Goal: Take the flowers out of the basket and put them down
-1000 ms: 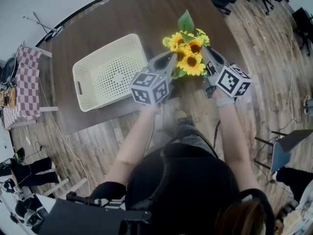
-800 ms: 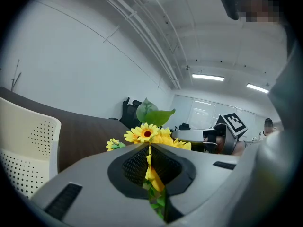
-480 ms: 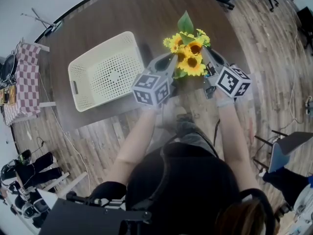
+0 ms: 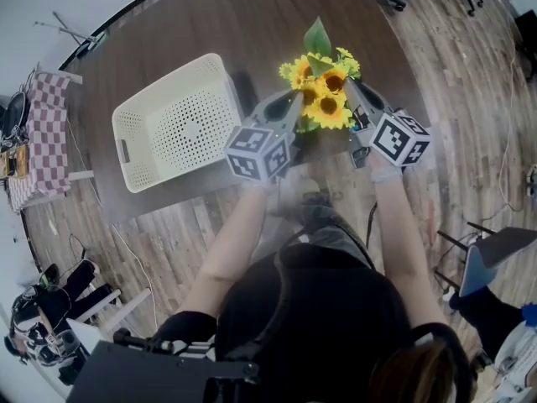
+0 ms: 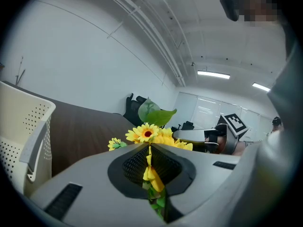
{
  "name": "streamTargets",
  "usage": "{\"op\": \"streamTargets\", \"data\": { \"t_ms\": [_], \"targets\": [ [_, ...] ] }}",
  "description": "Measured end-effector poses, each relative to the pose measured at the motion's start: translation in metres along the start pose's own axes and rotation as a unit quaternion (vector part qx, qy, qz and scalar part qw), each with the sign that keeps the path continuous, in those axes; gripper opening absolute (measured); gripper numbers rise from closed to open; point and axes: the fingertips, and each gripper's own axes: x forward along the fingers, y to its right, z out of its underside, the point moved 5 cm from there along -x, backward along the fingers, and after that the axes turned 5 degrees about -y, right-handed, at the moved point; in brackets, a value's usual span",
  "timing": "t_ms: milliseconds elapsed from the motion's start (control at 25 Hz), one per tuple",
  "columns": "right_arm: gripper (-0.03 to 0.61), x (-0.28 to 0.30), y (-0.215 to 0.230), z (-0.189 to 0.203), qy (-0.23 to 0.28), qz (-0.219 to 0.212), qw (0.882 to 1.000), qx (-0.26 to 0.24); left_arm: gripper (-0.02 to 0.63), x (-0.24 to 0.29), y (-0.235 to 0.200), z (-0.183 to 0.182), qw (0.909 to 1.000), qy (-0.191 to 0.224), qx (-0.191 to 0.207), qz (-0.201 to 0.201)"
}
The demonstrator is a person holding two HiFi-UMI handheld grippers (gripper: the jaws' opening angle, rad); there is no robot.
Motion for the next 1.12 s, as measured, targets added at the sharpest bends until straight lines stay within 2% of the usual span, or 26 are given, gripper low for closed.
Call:
{"op": "streamTargets", "data": {
  "t_ms": [360,1120],
  "targets": [
    [0.005,0.001,0.007,0.004,0.001,0.005,1.000,0.009,0.012,0.002,-0.002,-0.001,1.0000,0.006,-0.001,0.002],
    [0.006,-0.003,0.013,0.008,-0.001,0.014,1.000,0.018,0.015,0.000,0.001,-0.004,0.9992,0.014,0.035,-0.012]
  ]
}}
